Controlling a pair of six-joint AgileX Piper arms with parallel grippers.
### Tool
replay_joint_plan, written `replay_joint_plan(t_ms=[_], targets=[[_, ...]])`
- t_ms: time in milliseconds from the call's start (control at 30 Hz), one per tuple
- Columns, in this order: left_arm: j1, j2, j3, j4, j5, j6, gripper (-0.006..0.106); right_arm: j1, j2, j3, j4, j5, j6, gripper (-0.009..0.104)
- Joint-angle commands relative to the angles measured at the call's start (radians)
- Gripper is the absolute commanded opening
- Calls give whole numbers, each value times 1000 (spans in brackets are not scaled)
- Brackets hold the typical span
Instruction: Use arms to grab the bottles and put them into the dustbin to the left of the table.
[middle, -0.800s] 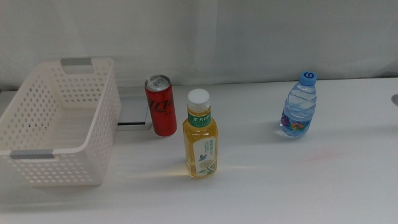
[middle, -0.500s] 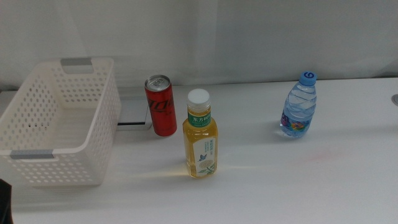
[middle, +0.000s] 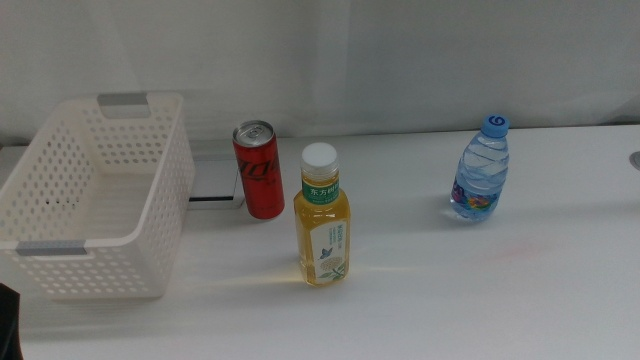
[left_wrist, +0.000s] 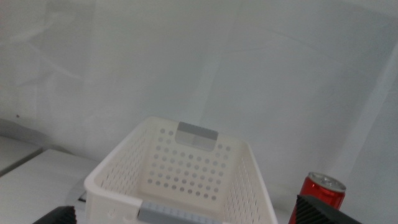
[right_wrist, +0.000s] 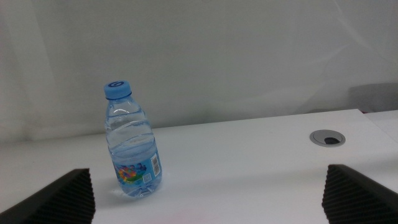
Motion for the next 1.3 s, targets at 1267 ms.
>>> replay_joint_plan(t_ms=[1267], targets=[[-404,663,-707,-208,144,503,75,-5,-5,29,26,-16,-2,103]])
